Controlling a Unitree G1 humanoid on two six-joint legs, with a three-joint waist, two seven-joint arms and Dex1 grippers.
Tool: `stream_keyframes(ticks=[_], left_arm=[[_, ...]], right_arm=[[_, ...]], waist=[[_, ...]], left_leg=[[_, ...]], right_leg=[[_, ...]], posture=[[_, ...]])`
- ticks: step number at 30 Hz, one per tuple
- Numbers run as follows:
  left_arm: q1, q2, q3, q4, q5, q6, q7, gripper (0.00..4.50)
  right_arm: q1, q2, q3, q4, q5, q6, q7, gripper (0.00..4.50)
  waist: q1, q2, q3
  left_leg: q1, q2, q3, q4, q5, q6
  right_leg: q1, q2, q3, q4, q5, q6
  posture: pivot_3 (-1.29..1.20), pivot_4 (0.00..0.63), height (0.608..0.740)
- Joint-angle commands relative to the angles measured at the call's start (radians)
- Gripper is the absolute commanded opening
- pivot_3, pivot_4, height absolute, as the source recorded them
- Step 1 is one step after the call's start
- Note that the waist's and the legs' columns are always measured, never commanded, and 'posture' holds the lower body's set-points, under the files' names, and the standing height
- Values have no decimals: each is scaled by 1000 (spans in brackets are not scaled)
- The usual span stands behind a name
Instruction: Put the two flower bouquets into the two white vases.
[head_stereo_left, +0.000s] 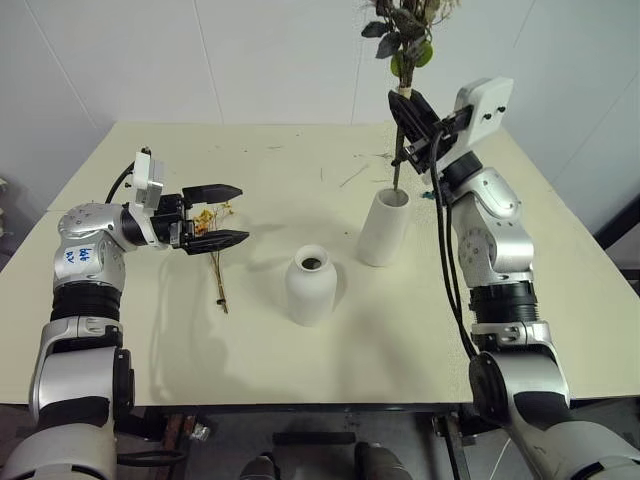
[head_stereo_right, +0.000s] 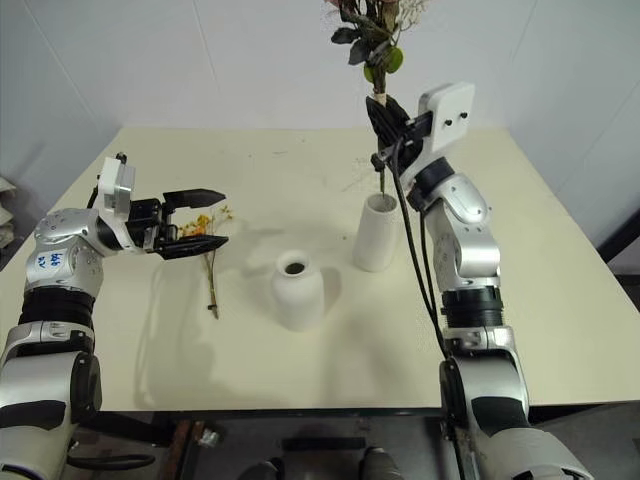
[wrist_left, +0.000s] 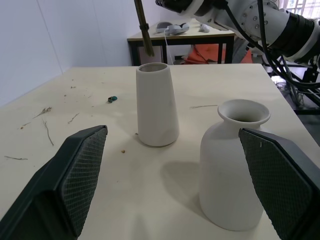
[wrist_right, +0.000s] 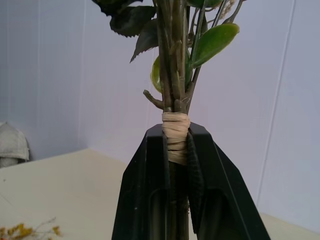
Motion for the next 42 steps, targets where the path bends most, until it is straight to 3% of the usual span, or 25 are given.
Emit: stream_keyframes(ticks=[1, 11, 29, 42], left_arm=[[2, 17, 15, -54, -17, 5, -19, 4500], [36, 23, 33, -97, -23, 22, 1, 4500], [48, 2, 35, -115, -20, 21, 29, 4500], [42, -24, 34, -111, -15, -4, 60, 4500]], right_arm=[[-28, 4, -12, 54, -17, -84, 22, 116], [-8, 0, -14, 168, -40, -152, 52, 116], [159, 49, 10, 37, -49, -99, 34, 116], [336, -61, 40, -382, -1, 176, 85, 4474]], waist=[[0, 0, 0], [-4, 0, 0], [-1, 0, 0], [5, 0, 0]], left_leg=[[0, 0, 0, 0, 0, 0], [0, 0, 0, 0, 0, 0], [0, 0, 0, 0, 0, 0], [0, 0, 0, 0, 0, 0]], right_leg=[[0, 0, 0, 0, 0, 0], [0, 0, 0, 1, 0, 0], [0, 0, 0, 1, 0, 0], [0, 0, 0, 1, -1, 0]], posture=[[0, 150, 740], [0, 150, 740], [0, 150, 740], [0, 150, 740]])
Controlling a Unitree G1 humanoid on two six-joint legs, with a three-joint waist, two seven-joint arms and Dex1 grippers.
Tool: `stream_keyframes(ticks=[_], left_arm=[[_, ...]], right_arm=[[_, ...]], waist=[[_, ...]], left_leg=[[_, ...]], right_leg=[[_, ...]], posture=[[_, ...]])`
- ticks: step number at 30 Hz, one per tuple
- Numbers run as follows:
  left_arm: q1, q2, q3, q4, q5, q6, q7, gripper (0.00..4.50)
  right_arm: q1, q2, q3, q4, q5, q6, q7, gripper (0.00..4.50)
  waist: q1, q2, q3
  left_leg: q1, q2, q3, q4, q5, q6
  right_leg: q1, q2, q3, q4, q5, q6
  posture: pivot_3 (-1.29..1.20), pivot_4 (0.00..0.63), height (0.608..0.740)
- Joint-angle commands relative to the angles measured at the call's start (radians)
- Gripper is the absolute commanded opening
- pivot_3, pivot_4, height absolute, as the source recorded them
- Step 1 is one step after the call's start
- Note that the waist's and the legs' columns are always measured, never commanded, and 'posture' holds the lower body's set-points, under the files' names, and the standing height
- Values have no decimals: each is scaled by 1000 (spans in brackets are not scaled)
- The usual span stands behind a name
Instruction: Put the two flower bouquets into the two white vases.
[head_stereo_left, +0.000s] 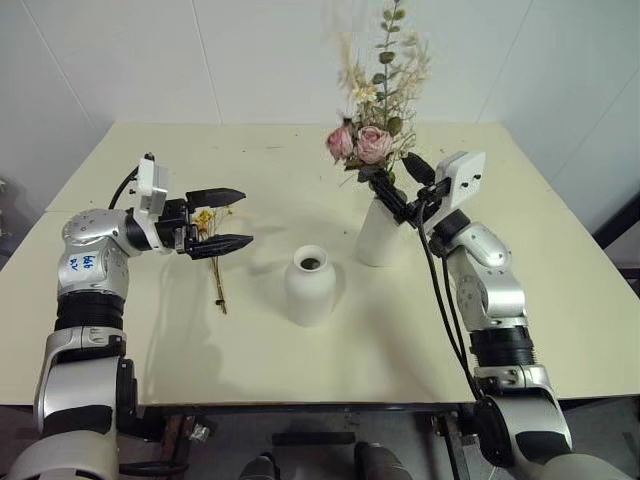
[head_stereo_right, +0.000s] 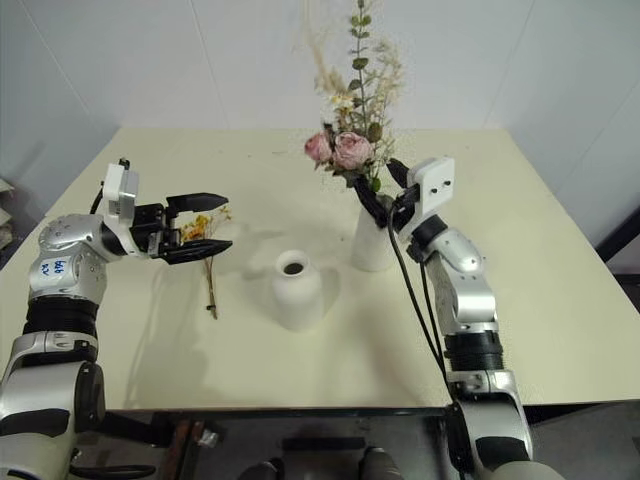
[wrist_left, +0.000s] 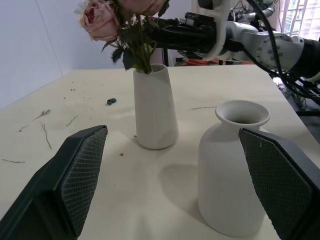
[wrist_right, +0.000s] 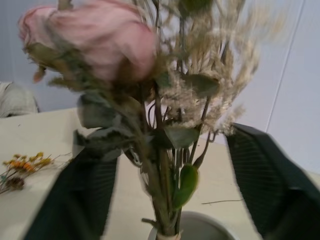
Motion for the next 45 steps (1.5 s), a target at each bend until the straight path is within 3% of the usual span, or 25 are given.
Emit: stream_keyframes(ticks=[1, 8, 15, 20, 26, 33, 35, 40, 45], left_arm=[[-11, 5, 17, -29, -12, -15, 18, 4500], [-1, 14, 17, -55, 2, 0, 83, 4500], [68, 40, 24, -169, 61, 94, 343, 4500], [100, 32, 15, -244, 91, 176, 492, 4500], [180, 14, -10, -508, 152, 493, 781, 4500], [240, -62, 18, -766, 180, 882, 1071, 4500], [254, -75, 25, -809, 176, 951, 1110, 4500], [283, -118, 30, -970, 178, 1331, 1220, 4500], [241, -185, 60, -980, 205, 1561, 1294, 4500]], right_arm=[[46, -60, 12, -178, 50, 100, 43, 4474], [168, -231, -18, -402, 131, 287, 130, 4474], [311, -483, -171, -619, 361, 500, 264, 4474], [364, -547, -225, -677, 483, 576, 295, 4474], [475, -638, -293, -673, 558, 592, 426, 4474], [474, -631, -287, -577, 580, 590, 459, 4474], [482, -637, -286, -569, 587, 596, 469, 4474], [453, -653, -256, -512, 575, 616, 487, 4474], [398, -641, -201, -470, 550, 611, 503, 4474]], waist=[[1, 0, 0], [6, 0, 0], [15, 0, 0], [19, -1, 0], [30, -1, 0], [28, -2, 0], [27, -2, 0], [29, -2, 0], [28, -3, 0]], left_leg=[[0, 0, 0, 0, 0, 0], [0, 0, 0, 0, 0, 0], [0, 0, 0, 0, 0, 0], [1, 0, 0, 2, 0, 0], [1, 0, 0, 4, 0, 0], [1, -1, 0, 7, -1, 0], [1, 0, 0, 7, -1, 0], [0, -1, 0, 7, -1, 0], [0, -1, 0, 10, -1, 0]], right_leg=[[0, 0, 0, 0, 0, 0], [0, 0, 0, -1, -1, 0], [1, 0, 0, -5, -1, 0], [2, 0, 0, -5, -1, 0], [4, -1, 0, -7, 0, 1], [5, -1, 0, -9, 0, 1], [5, 0, 1, -9, 0, 1], [5, 0, 1, -9, 0, 1], [6, 0, 1, -11, -1, -1]], posture=[[0, 150, 740], [0, 150, 740], [0, 150, 740], [0, 150, 740], [0, 150, 740], [0, 150, 740], [0, 150, 740], [0, 150, 740], [0, 150, 740]])
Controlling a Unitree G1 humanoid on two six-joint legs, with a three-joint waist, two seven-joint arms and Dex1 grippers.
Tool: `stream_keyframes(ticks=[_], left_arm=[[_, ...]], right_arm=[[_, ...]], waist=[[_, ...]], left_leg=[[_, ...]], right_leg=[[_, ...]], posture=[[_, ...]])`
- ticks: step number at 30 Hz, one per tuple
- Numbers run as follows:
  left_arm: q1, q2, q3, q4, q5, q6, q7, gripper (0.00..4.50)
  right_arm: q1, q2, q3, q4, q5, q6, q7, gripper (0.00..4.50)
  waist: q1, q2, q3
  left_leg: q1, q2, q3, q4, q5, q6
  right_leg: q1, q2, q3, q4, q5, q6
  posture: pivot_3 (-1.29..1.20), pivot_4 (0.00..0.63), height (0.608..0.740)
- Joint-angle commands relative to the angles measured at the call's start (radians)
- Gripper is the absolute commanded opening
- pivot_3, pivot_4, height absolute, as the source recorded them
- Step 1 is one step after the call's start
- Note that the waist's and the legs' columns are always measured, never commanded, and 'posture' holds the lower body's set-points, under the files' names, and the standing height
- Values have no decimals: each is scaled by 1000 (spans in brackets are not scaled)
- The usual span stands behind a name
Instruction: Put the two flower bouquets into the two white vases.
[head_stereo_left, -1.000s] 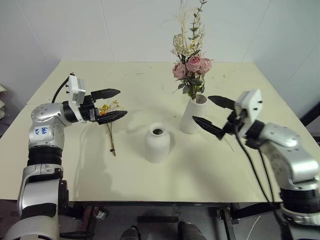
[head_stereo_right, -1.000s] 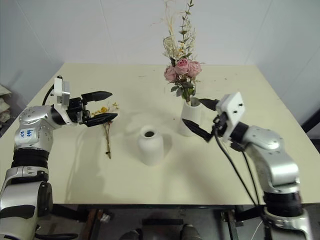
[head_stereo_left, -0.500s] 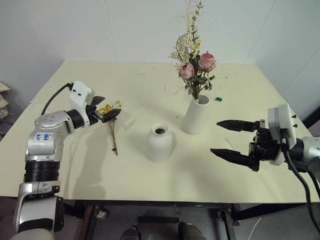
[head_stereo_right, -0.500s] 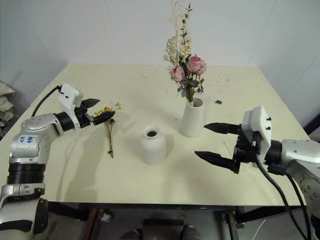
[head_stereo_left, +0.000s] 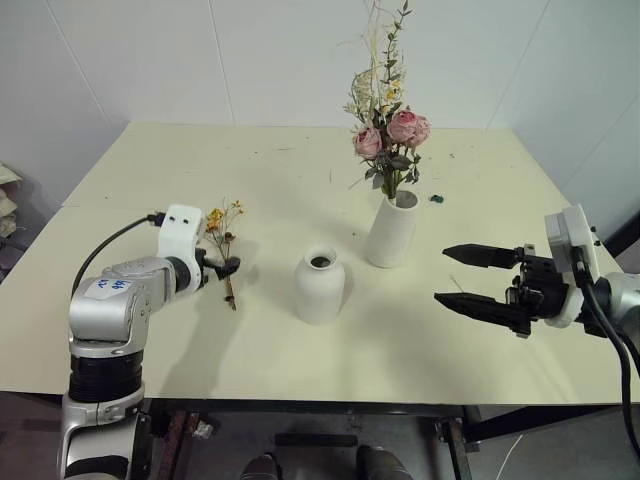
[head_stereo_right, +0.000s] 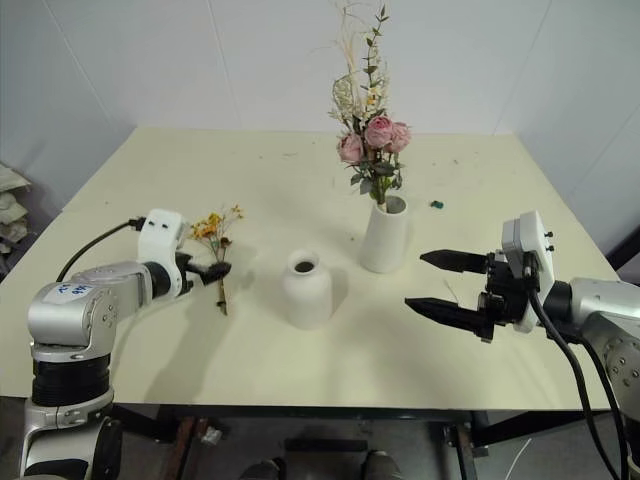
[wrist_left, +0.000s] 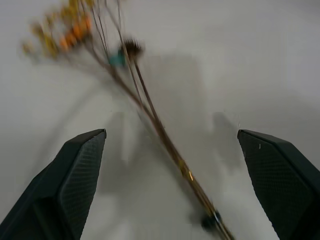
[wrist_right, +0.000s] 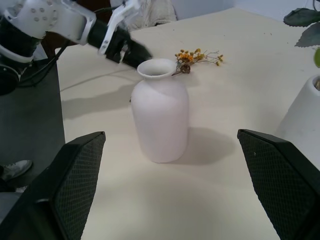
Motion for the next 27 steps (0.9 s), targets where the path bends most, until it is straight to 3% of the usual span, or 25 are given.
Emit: stream_keyframes(ticks=[1, 10, 20, 23, 27], left_arm=[[-41, -36, 52, 1, 32, 87, 64, 4500], [-111, -139, 71, 118, 86, 88, 162, 4500], [-221, -142, -10, 338, 106, -25, 156, 4500], [-240, -119, -90, 405, 122, -72, 141, 3931], [-242, -86, -181, 443, 133, -106, 110, 2715]], right_arm=[[-32, -8, 16, 1, -4, -4, 14, 4474], [-43, 3, 37, -8, -9, -1, 0, 4474], [-16, 4, 12, -46, -2, -4, -44, 4474], [-19, 10, 8, -56, 7, -2, -62, 4500], [-15, 8, 2, -61, 6, -6, -70, 4500]], waist=[[0, 0, 0], [2, 0, 0], [3, 0, 0], [2, 0, 0], [2, 0, 0]], left_leg=[[0, 0, 0, 0, 0, 0], [-1, 0, 0, 0, -1, -1], [-1, 0, 0, 0, -1, -2], [-1, 0, 0, 0, -1, -2], [-1, 0, 0, 0, -1, -2]], right_leg=[[0, 0, 0, 0, 0, 0], [0, 0, 0, -2, 1, 2], [0, 0, 0, -4, 2, 3], [0, 0, 0, -4, 2, 3], [0, 0, 0, -4, 2, 3]], posture=[[0, 150, 740], [0, 150, 740], [0, 150, 740], [0, 150, 740], [0, 150, 740]])
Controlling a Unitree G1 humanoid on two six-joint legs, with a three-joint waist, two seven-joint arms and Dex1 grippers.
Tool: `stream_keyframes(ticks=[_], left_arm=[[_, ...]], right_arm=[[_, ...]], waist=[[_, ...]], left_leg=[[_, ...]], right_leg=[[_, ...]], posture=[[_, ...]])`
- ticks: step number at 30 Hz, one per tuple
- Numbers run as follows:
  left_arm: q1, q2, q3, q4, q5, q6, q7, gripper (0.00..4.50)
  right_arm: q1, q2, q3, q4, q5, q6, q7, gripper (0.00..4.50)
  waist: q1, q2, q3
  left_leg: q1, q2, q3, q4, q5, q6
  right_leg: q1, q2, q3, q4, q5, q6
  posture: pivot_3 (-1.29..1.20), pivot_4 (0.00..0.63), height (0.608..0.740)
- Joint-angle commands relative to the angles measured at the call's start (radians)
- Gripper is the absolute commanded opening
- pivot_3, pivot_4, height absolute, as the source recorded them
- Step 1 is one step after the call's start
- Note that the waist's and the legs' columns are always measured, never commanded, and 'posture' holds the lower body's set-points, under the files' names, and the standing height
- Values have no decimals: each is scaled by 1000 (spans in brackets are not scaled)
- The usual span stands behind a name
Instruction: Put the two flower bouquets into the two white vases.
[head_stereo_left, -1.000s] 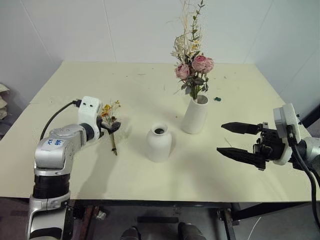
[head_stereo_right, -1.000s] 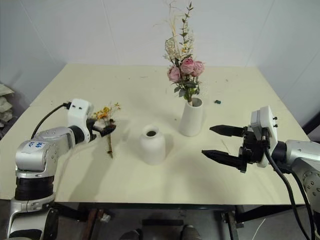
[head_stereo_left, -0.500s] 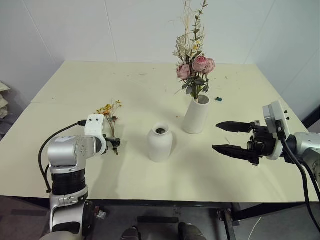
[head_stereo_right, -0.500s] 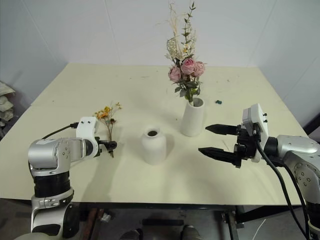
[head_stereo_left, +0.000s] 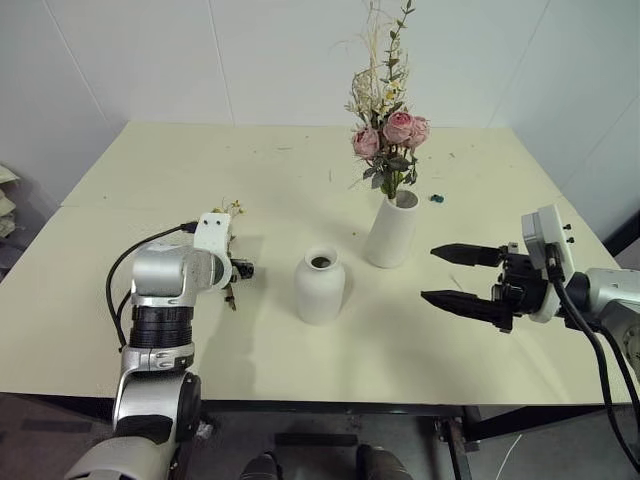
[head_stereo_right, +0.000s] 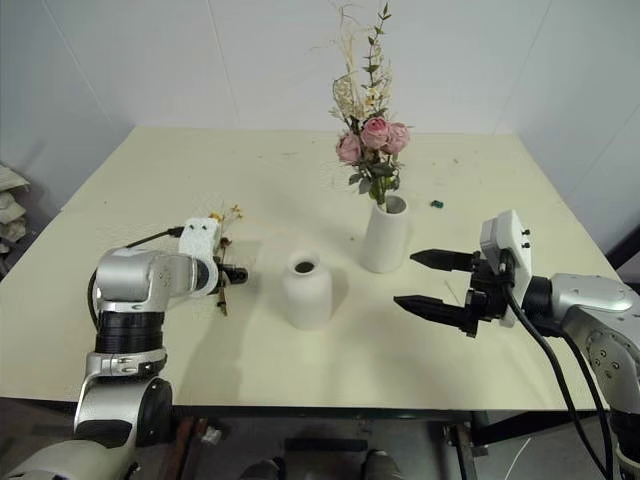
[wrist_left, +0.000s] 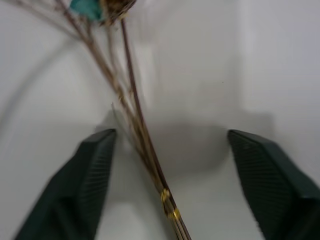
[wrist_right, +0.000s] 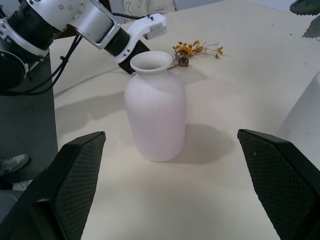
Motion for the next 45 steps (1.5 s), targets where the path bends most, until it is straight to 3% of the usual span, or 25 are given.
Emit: stream_keyframes(ticks=[1, 9, 14, 17, 20, 23, 27, 31, 38, 45], left_arm=[[-8, 24, -54, 20, 12, -23, -27, 2423], [-24, 61, -95, 31, 19, -41, -66, 23], [-34, 65, -59, 32, 21, -138, -65, 23], [-16, 62, -13, 34, 43, -445, -29, 23], [-22, 58, 28, 48, 33, -611, -31, 23], [-38, 40, 87, 62, -11, -751, -56, 23], [-32, 3, 135, 30, -119, -1050, -229, 23], [-43, -64, 217, 37, -253, -1205, -308, 23], [-52, -109, 226, -9, -527, -1245, -637, 23], [-30, -64, 142, -25, -636, -1106, -870, 23]], right_arm=[[-3, 1, -47, -26, 19, -8, -10, 4500], [1, 10, -56, -15, 10, -21, -16, 4500], [2, 17, -56, -7, -5, -34, -21, 4500], [4, 29, -56, -7, -13, -43, -31, 4500], [12, 38, -61, -15, -13, -48, -42, 4500], [26, 44, -68, -28, -10, -51, -52, 4500], [41, 46, -91, -44, 2, -58, -60, 4500], [66, 51, -120, -80, 41, -52, -51, 4500], [122, 43, -148, -151, 62, -49, -70, 4500], [181, 48, -163, -189, 55, -60, -100, 4500]], waist=[[0, 0, 0], [-5, 0, 0], [-2, 0, 0], [1, 0, 0], [2, 0, 0], [3, 0, 0], [5, 0, 0], [10, 0, 0], [9, 0, 0], [7, 0, 0]], left_leg=[[0, 0, 0, 0, 0, 0], [1, 0, 0, 1, 0, 0], [0, 0, 0, 1, 0, 0], [0, 0, 0, 1, 0, 0], [-1, 0, 0, 0, 0, 0], [-1, 0, 0, 0, -1, 0], [-1, 0, 1, 0, -1, 1], [-1, 0, 1, 0, -2, 1], [-1, 0, 3, 4, -2, 2], [0, 0, 4, 6, -2, 2]], right_leg=[[0, 0, 0, 0, 0, 0], [0, 0, 0, 0, 0, 0], [0, 0, 1, 0, 0, 0], [0, 0, 1, 0, 1, 1], [0, 0, 1, -1, 1, 1], [0, 0, 1, -1, 1, 2], [0, -1, 1, -1, 2, 2], [0, -1, 1, -1, 2, 2], [1, 0, 2, -1, 2, 3], [2, 0, 5, -1, 3, 4]], posture=[[0, 150, 740], [0, 150, 740], [0, 150, 740], [0, 150, 740], [0, 150, 740], [0, 150, 740], [0, 150, 740], [0, 150, 740], [0, 150, 740], [0, 150, 740]])
